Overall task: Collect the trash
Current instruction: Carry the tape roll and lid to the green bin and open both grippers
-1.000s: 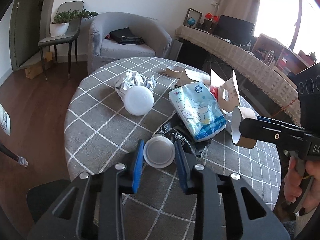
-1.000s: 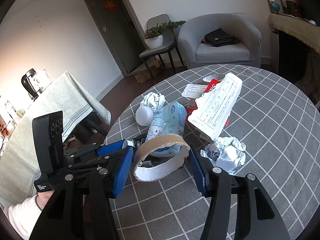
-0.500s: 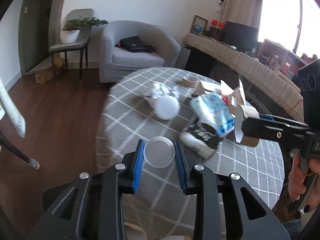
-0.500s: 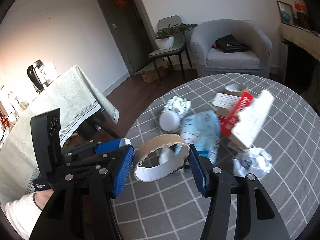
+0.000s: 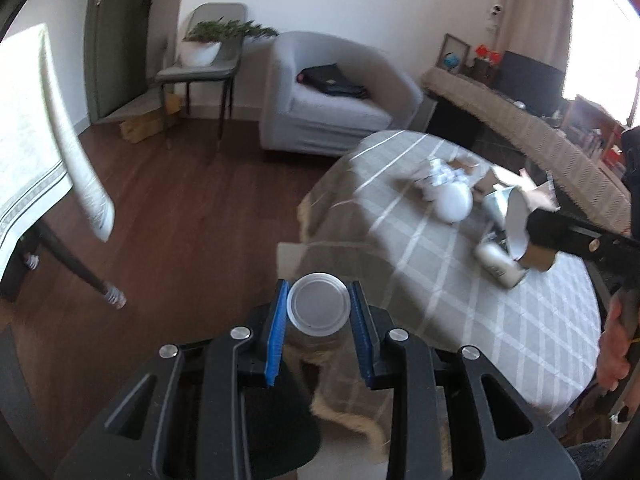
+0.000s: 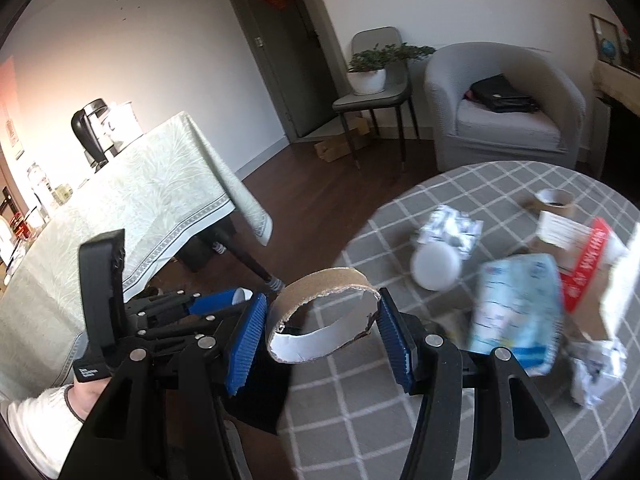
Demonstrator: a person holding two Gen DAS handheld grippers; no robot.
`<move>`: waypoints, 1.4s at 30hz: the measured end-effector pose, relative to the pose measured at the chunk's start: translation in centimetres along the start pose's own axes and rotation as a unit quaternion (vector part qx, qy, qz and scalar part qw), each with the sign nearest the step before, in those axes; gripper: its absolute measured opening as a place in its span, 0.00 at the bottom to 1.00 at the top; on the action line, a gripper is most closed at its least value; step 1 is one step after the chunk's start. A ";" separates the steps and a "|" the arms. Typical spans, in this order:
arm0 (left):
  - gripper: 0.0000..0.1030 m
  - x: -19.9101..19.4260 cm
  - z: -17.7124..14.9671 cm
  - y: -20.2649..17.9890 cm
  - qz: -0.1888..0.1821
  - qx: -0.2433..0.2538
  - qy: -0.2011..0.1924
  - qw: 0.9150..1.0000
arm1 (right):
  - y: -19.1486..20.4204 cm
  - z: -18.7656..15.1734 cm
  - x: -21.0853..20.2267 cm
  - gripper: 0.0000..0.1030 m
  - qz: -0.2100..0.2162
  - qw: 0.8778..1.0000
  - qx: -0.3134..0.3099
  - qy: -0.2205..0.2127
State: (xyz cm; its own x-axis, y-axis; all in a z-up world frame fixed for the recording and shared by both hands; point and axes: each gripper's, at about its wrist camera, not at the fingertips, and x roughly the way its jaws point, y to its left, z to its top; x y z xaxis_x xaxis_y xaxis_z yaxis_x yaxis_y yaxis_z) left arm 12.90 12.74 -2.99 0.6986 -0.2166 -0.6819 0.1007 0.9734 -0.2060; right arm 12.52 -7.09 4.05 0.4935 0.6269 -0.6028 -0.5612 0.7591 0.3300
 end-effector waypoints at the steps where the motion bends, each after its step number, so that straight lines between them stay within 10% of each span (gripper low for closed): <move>1: 0.32 0.1 -0.3 0.7 0.006 -0.003 0.007 1.000 | 0.4 0.1 0.4 0.55 0.003 1.000 -0.002 0.002; 31: 0.32 6.6 -13.1 14.2 0.055 -0.070 0.202 0.975 | 10.0 -2.3 15.0 0.55 0.026 0.988 -0.051 0.142; 42: 0.49 4.8 -12.9 15.6 0.049 -0.088 0.183 0.978 | 10.7 -5.1 20.0 0.55 0.010 0.978 -0.051 0.203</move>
State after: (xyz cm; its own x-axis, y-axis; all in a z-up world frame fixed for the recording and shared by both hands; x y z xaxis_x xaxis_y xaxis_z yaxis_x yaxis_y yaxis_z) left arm 8.69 25.94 -18.52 0.3952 -0.1666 -0.9033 -0.1008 0.9696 -0.2229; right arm 13.02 12.65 -8.23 0.1889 0.5046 -0.8424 -0.6417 0.7128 0.2831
